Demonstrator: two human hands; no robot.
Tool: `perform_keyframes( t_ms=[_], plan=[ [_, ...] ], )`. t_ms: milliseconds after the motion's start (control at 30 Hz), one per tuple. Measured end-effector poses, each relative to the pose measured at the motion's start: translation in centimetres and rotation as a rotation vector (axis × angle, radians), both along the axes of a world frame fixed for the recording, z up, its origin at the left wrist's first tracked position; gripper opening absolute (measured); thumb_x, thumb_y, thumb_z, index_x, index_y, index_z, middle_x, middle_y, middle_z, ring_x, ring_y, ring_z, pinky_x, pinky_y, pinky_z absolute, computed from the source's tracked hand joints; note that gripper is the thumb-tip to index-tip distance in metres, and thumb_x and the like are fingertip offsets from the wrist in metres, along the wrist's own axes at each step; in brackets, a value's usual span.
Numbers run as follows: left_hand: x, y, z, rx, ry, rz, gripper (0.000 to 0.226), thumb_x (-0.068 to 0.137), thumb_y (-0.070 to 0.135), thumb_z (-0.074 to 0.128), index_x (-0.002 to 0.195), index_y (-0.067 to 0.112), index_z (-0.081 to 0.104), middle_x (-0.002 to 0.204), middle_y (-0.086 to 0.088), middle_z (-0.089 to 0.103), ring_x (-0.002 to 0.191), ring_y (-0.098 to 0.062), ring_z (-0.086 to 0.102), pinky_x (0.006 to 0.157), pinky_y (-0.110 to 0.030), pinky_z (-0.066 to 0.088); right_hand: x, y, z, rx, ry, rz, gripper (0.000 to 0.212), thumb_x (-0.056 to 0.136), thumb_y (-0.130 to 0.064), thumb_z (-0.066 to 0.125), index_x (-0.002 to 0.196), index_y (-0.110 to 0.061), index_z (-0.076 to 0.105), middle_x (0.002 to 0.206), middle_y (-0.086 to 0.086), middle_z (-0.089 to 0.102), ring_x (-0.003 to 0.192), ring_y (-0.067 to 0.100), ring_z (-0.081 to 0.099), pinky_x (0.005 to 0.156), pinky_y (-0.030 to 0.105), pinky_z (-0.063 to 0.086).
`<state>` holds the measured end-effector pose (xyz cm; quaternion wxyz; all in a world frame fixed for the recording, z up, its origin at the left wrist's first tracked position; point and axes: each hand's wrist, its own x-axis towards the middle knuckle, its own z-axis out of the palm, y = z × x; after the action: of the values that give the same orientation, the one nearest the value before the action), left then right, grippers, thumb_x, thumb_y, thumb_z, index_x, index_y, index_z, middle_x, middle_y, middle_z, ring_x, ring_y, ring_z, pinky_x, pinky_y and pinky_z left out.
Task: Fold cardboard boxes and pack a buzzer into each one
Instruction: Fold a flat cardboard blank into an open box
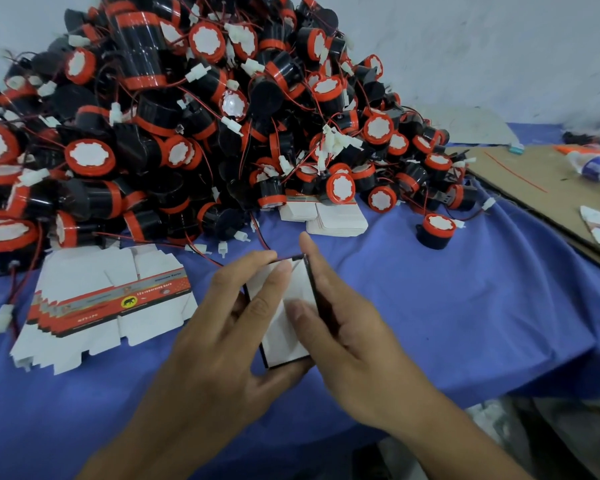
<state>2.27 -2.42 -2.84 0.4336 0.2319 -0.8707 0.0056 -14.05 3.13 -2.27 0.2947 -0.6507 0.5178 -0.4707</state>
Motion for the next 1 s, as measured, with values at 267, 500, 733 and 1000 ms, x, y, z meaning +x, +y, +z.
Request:
perform_keyframes(
  t_ms=[267, 500, 733, 1000],
  plan=[
    [2.2, -1.5, 0.6, 0.158, -0.182, -0.095, 0.081, 0.089, 0.048, 0.054, 0.158, 0.022, 0.021, 0.158, 0.002, 0.029, 0.126, -0.011, 0.046, 0.098, -0.021, 0.045, -0.8, 0.1, 0.1, -0.208, 0.292, -0.088, 0.079, 0.094, -0.035, 0.065, 0.159, -0.034, 0.020, 0.133, -0.015, 0.055, 0.116, 0.005, 0.058, 0.093, 0.026, 0.052],
    [2.5, -2.6, -0.2, -0.025, -0.327, 0.019, 0.079, 0.085, 0.042, 0.062, 0.152, 0.011, 0.033, 0.157, -0.007, 0.035, 0.130, -0.035, 0.042, 0.109, -0.045, 0.033, -1.0, -0.7, -0.7, -0.364, 0.651, -0.037, 0.091, 0.090, -0.018, 0.072, 0.158, -0.008, 0.012, 0.133, -0.001, 0.061, 0.127, 0.015, 0.050, 0.116, 0.041, 0.033],
    [2.5, -2.5, -0.1, 0.037, -0.386, 0.135, 0.073, 0.051, 0.023, 0.093, 0.117, 0.007, 0.066, 0.122, -0.016, 0.046, 0.101, -0.034, 0.044, 0.088, -0.038, 0.035, -0.7, -1.0, -1.3, -0.293, 0.796, -0.029, 0.061, 0.088, -0.019, 0.070, 0.143, -0.004, 0.049, 0.118, 0.007, 0.064, 0.105, 0.027, 0.059, 0.093, 0.041, 0.048],
    [2.4, -2.8, -0.6, 0.061, -0.435, 0.256, 0.059, 0.046, 0.027, 0.097, 0.091, 0.004, 0.067, 0.095, -0.012, 0.048, 0.078, -0.028, 0.042, 0.062, -0.043, 0.044, 0.4, -1.0, -0.9, -0.165, 0.996, -0.281, 0.047, 0.077, -0.039, 0.082, 0.108, -0.009, 0.063, 0.136, 0.014, 0.059, 0.136, 0.034, 0.049, 0.113, 0.043, 0.040]
  ],
)
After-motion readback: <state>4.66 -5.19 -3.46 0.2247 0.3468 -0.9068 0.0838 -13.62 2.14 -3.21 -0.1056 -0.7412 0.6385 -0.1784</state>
